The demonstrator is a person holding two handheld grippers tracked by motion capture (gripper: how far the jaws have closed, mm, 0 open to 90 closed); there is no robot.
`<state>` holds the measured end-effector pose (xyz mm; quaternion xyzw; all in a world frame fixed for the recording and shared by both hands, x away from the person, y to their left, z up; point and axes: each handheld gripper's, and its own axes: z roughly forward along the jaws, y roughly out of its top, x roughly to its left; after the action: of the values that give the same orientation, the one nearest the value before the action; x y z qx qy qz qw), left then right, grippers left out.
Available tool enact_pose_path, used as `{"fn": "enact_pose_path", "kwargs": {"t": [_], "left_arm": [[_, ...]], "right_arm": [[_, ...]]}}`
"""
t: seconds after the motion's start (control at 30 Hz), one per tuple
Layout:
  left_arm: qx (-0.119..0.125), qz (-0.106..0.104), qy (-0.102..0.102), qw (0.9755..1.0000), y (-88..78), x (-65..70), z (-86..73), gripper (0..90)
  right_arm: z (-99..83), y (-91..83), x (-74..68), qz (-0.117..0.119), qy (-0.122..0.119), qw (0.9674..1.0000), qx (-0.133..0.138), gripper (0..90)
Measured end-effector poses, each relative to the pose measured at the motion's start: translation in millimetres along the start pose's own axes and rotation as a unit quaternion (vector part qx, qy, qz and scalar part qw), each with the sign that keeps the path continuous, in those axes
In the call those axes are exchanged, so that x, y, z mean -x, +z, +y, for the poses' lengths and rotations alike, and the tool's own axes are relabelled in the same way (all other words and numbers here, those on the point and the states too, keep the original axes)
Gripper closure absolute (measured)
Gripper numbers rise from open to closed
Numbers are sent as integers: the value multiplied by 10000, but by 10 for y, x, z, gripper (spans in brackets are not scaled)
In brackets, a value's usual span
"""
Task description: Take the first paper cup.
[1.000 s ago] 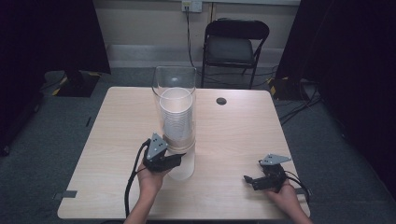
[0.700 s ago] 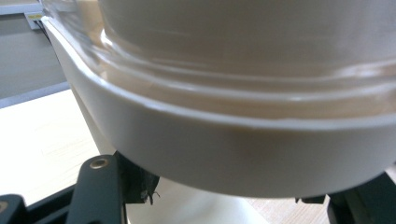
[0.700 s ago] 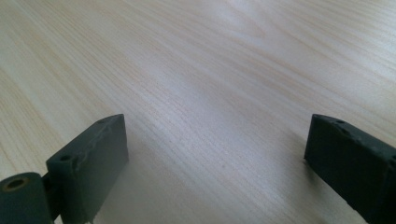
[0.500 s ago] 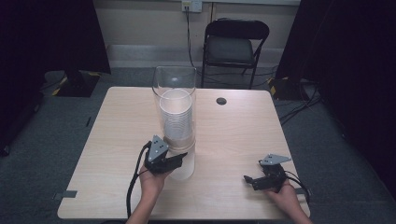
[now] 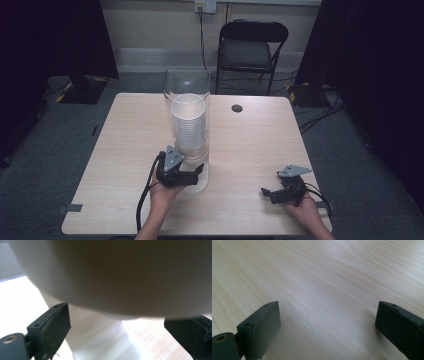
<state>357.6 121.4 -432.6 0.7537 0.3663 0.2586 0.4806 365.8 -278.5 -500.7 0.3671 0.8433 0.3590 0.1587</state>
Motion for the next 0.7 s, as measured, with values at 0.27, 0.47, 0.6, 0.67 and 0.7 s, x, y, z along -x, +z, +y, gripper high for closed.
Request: {"fn": "enact_pose_path", "kwargs": {"t": [0.27,0.47,0.6,0.67,0.7], "left_arm": [[131,378,-4,9992,-63,11,26,118],[255,244,-442,9984,-54,6,45,153],[256,134,-442,9986,-39,9,44,159],[161,74,-454,9988,-38,8,39,159],[99,-71,-406,9991,-42,-9,34,167]], "right_arm": [[0,0,0,-1,-1,10000,-1,55],[0,0,0,3,-6,10000,-2,55],[0,0,0,3,-5,10000,-3,56],[0,0,0,2,-6,10000,-3,55],[0,0,0,4,-4,10000,-4,55]]}}
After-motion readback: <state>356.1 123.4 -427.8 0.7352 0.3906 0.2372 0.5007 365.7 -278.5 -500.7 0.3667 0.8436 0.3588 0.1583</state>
